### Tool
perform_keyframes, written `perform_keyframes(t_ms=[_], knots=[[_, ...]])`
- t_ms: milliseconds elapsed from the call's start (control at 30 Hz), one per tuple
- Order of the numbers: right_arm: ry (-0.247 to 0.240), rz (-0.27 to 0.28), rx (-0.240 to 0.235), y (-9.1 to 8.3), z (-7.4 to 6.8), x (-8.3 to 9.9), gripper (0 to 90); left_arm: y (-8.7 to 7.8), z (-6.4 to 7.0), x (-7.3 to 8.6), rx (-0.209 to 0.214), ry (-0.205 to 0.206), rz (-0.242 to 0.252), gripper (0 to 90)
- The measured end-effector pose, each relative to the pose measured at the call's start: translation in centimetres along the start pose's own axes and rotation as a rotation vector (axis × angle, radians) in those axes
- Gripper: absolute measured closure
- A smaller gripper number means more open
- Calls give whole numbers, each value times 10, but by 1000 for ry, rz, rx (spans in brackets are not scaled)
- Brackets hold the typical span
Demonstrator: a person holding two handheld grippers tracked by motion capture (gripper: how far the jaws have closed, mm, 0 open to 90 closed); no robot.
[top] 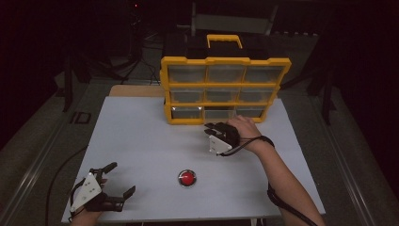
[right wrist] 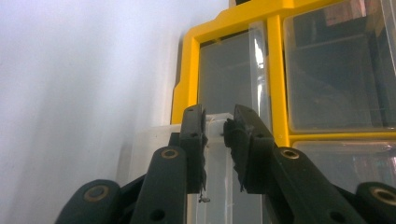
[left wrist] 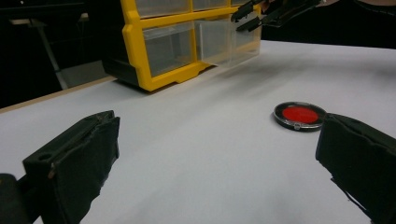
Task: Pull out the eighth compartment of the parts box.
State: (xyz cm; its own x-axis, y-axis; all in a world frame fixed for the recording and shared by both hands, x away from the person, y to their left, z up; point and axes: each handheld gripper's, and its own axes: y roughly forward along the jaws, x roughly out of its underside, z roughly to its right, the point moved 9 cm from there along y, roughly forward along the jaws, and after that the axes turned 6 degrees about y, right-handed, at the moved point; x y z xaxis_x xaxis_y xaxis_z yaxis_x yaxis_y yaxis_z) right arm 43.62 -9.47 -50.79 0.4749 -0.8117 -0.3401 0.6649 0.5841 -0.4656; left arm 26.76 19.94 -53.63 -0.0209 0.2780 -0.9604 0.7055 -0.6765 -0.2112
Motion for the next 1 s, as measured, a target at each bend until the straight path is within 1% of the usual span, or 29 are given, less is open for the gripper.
perform_keyframes(t_ms=[233,333,367,400,433,567,600,633,700,767,1000], knots=[[-2,6,-6,-6,-2,1,752,0,0,0,0,0,0,0],[1,13,-13,-10,-4,-1,751,0,0,0,0,0,-1,0],[0,22,-19,-12,-5,-3,750,0,0,0,-1,-1,-1,0],[-5,19,-20,-13,-6,-4,750,0,0,0,-1,-1,-1,0],[-13,19,-19,-13,-6,-4,750,0,0,0,0,-1,-2,0],[-12,23,-21,-13,-6,-2,750,0,0,0,-1,1,-3,0],[-20,19,-19,-12,-6,-2,749,0,0,0,0,1,-4,0],[-20,11,-25,-12,-7,1,748,0,0,0,0,0,-4,0],[-1,20,-26,-12,-7,2,748,0,0,0,1,1,-5,0],[5,19,-26,-11,-7,2,747,1,1,1,2,1,-7,0],[-7,15,-34,-12,-7,2,745,1,1,1,2,2,-8,0]])
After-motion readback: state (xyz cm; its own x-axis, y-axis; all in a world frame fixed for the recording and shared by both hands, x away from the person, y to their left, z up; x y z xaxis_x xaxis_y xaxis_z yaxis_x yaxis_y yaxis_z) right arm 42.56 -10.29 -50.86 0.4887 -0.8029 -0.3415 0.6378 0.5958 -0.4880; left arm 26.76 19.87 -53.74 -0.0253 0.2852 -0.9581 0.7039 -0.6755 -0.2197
